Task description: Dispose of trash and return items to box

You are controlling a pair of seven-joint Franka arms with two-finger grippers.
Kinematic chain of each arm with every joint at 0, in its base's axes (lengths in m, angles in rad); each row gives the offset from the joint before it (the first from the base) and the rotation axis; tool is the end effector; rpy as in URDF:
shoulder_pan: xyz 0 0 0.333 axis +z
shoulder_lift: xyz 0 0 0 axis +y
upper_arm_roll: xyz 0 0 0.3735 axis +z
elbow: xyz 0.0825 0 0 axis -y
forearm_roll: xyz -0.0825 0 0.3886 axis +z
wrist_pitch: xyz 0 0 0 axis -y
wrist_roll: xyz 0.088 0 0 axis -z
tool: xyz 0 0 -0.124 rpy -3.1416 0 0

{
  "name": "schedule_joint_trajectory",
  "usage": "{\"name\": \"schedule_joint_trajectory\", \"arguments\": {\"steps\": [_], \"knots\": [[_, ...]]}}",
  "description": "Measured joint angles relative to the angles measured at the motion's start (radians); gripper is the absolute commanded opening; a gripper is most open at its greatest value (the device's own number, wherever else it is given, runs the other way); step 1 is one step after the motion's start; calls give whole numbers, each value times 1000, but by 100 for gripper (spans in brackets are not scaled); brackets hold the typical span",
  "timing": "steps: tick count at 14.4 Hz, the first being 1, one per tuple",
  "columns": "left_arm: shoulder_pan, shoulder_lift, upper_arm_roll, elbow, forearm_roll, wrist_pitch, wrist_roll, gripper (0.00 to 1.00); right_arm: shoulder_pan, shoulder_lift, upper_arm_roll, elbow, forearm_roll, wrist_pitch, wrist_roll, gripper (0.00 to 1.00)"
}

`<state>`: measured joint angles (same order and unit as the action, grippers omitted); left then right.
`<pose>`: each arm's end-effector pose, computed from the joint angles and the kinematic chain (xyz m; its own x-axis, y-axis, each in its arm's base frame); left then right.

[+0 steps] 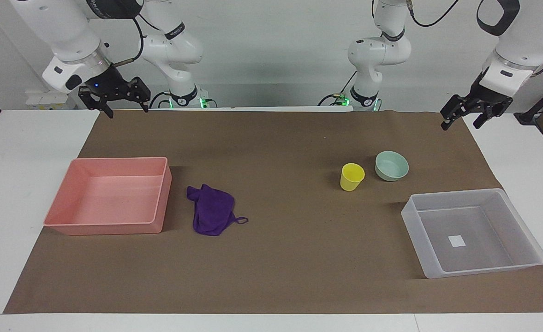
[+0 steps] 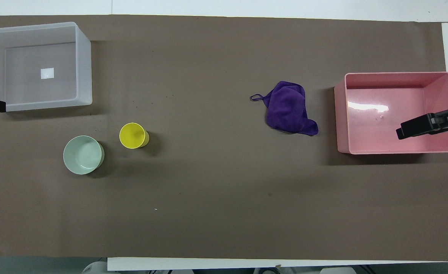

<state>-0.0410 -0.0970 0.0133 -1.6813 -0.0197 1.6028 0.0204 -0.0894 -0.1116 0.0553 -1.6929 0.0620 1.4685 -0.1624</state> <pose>0.5256 -0.0166 0.6677 0.9987 -0.0475 0.0189 -0.0479 -0.9986 0.0206 0.5034 -0.0071 0.6588 0.9858 0.1331 -0.1021 0.1260 -0.9893 -0.0733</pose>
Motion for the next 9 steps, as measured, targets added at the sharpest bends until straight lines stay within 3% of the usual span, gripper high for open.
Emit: {"name": "schedule_joint_trajectory", "arguments": {"steps": [7, 9], "knots": [[-4, 21, 0, -12, 0, -3, 1, 100, -8, 0, -3, -25, 0, 29, 0, 99], [-4, -11, 1, -119, 0, 106, -4, 100, -8, 0, -3, -27, 0, 45, 0, 99]]}}
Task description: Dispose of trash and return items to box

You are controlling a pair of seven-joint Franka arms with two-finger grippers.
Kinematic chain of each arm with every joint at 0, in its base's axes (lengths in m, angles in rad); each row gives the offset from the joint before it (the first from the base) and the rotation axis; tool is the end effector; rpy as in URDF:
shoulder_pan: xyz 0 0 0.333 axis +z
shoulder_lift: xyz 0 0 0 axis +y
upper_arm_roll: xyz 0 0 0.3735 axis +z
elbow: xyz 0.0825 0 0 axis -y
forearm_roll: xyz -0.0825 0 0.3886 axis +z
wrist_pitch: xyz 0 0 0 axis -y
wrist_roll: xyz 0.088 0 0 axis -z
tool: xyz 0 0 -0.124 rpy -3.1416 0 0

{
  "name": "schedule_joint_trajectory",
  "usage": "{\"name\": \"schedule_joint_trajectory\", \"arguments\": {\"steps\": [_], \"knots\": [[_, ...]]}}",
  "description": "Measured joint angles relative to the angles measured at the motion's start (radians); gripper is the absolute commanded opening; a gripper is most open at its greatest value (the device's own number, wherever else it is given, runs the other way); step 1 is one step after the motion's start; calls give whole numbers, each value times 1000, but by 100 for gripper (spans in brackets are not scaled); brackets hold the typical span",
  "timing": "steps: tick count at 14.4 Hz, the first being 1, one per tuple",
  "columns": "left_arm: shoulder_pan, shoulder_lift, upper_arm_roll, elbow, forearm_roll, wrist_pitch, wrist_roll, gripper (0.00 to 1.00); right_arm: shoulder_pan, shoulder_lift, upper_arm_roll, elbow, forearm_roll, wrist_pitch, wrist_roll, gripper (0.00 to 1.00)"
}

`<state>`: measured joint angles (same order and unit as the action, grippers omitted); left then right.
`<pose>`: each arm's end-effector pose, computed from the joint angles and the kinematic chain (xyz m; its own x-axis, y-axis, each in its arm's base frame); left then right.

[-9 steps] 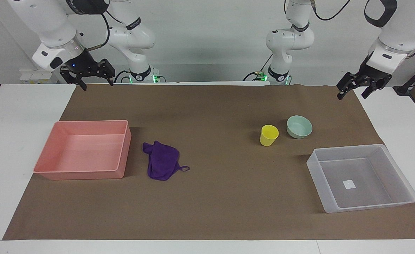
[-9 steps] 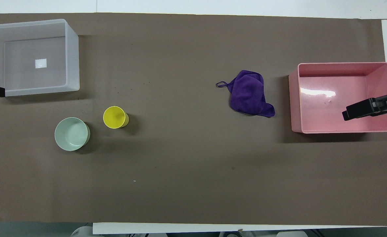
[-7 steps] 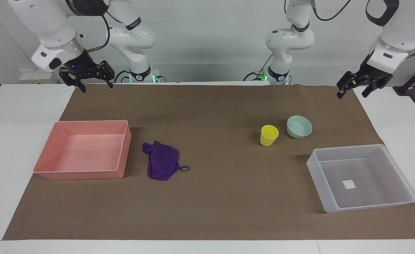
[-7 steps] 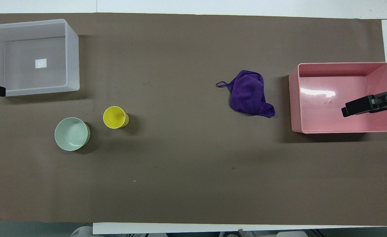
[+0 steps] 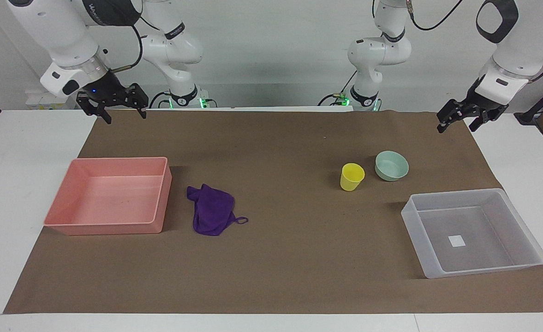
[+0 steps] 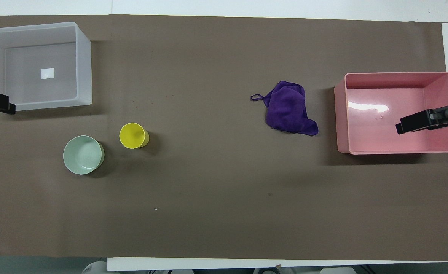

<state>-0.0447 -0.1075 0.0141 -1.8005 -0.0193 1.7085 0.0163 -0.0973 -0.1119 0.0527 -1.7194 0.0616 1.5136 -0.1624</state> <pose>0.5273 -0.0179 0.6251 0.9989 -0.0443 0.0158 -0.0446 -0.9988 0.0204 0.5076 -0.0130 0.6500 0.9892 0.1201 -0.0836 0.1143 -0.9910 -0.0701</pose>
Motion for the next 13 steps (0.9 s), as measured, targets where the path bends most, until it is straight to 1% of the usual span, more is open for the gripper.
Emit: {"name": "schedule_joint_trajectory", "arguments": {"steps": [2, 4, 5, 8, 9, 10, 11, 12, 13], "knots": [[0, -57, 0, -205, 0, 155, -16, 100, 11, 8, 4, -13, 0, 25, 0, 99], [0, -91, -1, -383, 0, 244, -28, 100, 55, 46, 7, -29, 0, 87, 1, 99], [0, -98, -1, -447, 0, 276, -31, 100, 85, 76, 9, -35, 0, 128, 6, 99], [-4, -103, -4, -566, 0, 330, -51, 100, 165, 184, 12, -41, 0, 246, 21, 99], [-9, -103, -7, -603, 0, 356, -61, 99, 186, 218, 12, -42, 0, 280, 46, 99], [-16, -103, -8, -641, 0, 394, -70, 94, 201, 251, 13, -45, 0, 318, 81, 99], [-20, -102, -9, -679, 0, 440, -75, 85, 218, 280, 13, -49, 0, 356, 103, 99], [-23, -99, -9, -718, 0, 490, -81, 45, 237, 308, 14, -53, 0, 393, 119, 99], [-26, -92, -9, -752, 0, 535, -93, 10, 253, 335, 14, -56, 0, 429, 133, 99]]}}
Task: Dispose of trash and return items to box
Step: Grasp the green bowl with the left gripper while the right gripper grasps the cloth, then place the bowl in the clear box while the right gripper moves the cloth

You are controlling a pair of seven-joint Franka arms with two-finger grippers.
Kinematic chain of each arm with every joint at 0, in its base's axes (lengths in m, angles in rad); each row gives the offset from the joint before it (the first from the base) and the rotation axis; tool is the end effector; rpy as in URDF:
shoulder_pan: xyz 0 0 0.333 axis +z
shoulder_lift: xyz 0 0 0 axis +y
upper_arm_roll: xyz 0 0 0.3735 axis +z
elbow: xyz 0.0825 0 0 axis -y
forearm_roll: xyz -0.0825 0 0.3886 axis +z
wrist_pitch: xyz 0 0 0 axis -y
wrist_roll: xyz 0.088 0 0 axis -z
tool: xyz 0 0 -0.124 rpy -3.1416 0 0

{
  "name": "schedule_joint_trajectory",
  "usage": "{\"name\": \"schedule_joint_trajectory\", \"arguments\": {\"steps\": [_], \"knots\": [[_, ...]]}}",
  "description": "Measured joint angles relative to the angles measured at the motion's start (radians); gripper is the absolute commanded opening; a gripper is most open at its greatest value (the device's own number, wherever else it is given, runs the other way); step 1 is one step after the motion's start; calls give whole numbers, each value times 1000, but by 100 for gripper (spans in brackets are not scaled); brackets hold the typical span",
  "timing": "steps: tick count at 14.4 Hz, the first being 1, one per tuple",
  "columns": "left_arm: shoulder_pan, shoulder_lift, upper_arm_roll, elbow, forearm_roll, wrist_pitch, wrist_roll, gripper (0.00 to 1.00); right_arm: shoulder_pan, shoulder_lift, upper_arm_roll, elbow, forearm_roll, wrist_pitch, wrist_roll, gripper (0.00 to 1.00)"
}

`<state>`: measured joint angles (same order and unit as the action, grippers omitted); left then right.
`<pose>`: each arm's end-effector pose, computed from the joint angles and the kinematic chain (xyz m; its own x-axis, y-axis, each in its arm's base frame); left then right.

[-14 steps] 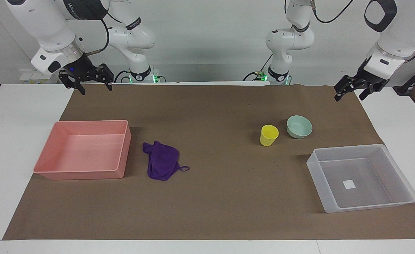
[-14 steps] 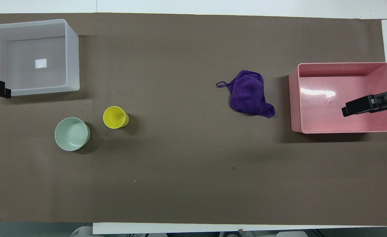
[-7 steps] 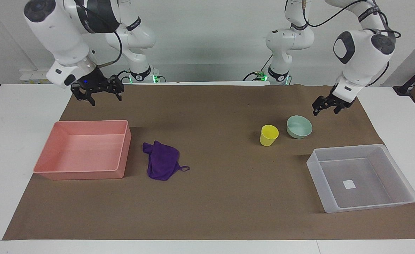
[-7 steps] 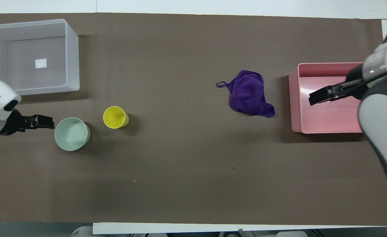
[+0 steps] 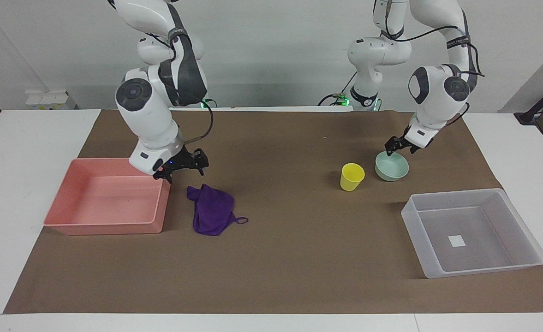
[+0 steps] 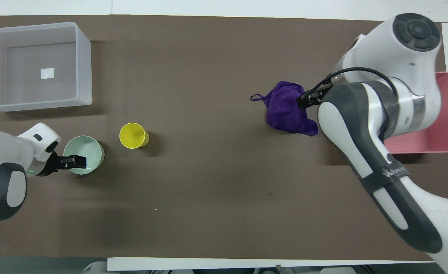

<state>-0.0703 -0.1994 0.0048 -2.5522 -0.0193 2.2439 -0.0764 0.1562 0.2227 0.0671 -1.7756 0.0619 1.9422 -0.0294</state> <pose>0.4138 -0.0280 0.3673 0.9937 0.0231 -0.1096 0.0240 -0.9997 0.0063 0.6155 0.1420 0.4648 0.9724 0.2270 -0.0544 0.2229 -0.9721 -0.0727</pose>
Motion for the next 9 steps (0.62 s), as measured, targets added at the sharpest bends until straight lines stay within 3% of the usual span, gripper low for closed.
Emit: {"name": "schedule_joint_trajectory", "arguments": {"steps": [1, 3, 4, 5, 6, 7, 9], "knots": [[-4, 10, 0, -24, 0, 33, -18, 0, 10, 28, 0, -5, 0, 38, 8, 99], [-16, 32, -1, -36, 0, 62, -41, 0, 22, 88, 0, -14, 0, 120, 9, 96], [-19, 38, -2, -32, 0, 65, -46, 0, 26, 116, 1, -23, 0, 169, 9, 89], [-20, 42, -2, -20, 0, 64, -47, 0, 29, 138, 1, -38, 0, 216, 9, 69], [-19, 47, -1, 4, 0, 50, -47, 0, 30, 154, 1, -53, 0, 249, 9, 42], [-19, 51, 0, 50, 0, 0, -47, 0, 30, 162, 0, -66, 0, 264, 9, 22], [-17, 52, 7, 209, -2, -194, -47, 0, 29, 164, -2, -76, 0, 262, 9, 3]]}}
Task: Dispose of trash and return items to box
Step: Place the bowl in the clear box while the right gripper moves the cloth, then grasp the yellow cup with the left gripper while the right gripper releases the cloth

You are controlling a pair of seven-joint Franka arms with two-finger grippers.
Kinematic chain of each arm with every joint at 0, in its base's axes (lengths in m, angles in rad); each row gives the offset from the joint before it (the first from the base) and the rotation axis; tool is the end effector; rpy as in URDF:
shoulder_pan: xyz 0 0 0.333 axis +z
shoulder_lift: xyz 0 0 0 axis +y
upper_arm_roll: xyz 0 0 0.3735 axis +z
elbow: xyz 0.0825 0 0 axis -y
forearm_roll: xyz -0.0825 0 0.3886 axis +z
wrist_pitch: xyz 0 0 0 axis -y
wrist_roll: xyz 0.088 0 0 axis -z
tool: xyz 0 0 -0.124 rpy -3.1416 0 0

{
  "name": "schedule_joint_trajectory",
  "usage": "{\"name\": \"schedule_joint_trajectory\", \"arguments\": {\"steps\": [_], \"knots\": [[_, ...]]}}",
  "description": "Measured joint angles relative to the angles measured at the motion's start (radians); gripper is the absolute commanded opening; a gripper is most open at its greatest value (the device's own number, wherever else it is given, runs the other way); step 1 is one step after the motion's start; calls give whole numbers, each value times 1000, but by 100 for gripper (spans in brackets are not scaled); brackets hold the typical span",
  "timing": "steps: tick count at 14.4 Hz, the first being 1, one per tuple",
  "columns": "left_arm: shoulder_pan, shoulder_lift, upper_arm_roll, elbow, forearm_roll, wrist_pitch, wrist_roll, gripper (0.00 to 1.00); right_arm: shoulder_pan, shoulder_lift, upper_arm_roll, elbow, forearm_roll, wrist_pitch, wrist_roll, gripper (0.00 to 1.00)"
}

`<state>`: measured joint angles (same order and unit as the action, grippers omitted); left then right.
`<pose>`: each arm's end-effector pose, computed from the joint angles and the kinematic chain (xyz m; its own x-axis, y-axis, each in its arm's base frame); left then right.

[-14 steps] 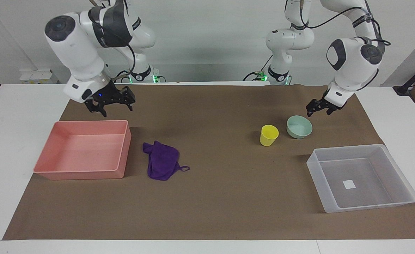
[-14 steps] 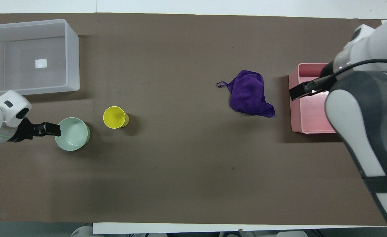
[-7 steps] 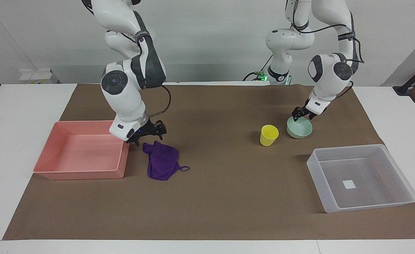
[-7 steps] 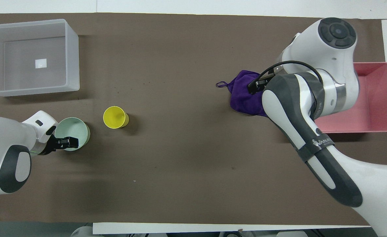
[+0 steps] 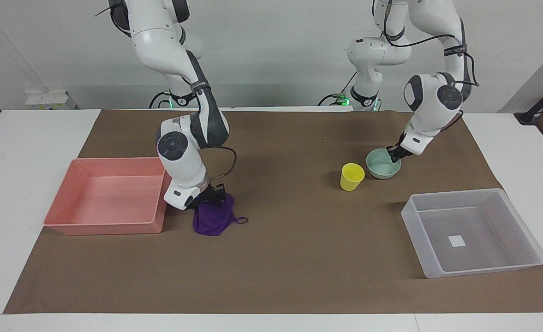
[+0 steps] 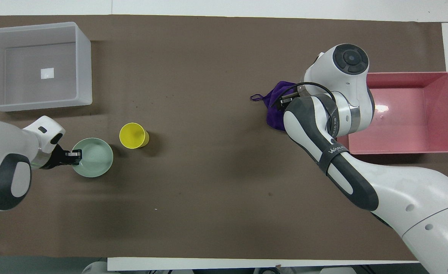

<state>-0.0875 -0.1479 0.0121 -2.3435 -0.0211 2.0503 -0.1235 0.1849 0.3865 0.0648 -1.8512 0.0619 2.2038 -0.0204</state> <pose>0.4577 -0.0360 0.4188 0.9876 0.0582 -0.1461 0.0590 -0.9983 0.0009 0.6371 0.1620 0.3460 0.9732 0.2274 -0.0334 0.2245 -0.9717 -0.0737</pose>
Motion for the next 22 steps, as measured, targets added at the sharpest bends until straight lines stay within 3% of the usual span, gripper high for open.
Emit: {"name": "schedule_joint_trajectory", "arguments": {"steps": [2, 4, 6, 9, 12, 15, 16, 17, 19, 22], "knots": [[4, 6, 10, 216, -3, -193, -5, 0, -2, -4, -1, 1, 0, -10, 19, 0], [38, 57, 16, 418, -11, -274, -9, 0, -3, -20, -1, 14, 0, -56, 39, 0], [85, 155, 19, 534, -19, -229, -9, 0, -7, -59, -2, 31, 0, -104, 48, 0], [142, 390, 22, 674, -54, -101, -9, 0, -31, -142, -6, 55, 0, -208, 50, 0], [168, 616, 22, 885, -67, -71, -9, 0, -58, -210, -8, 120, 0, -363, 50, 0], [168, 706, 20, 887, -67, 6, -9, 1, -82, -274, -10, 166, 0, -473, 50, 0], [168, 713, 20, 847, -67, 43, -9, 33, -99, -297, -10, 169, 0, -501, 49, 0], [169, 716, 20, 814, -67, 67, -9, 99, -127, -319, -11, 170, -1, -527, 39, 0], [170, 707, 21, 824, -67, 35, -8, 100, -198, -345, -13, 170, -1, -562, -13, 0], [153, 672, 14, 950, -67, -111, -8, 100, -301, -347, -17, 163, -1, -570, -86, 0]]}}
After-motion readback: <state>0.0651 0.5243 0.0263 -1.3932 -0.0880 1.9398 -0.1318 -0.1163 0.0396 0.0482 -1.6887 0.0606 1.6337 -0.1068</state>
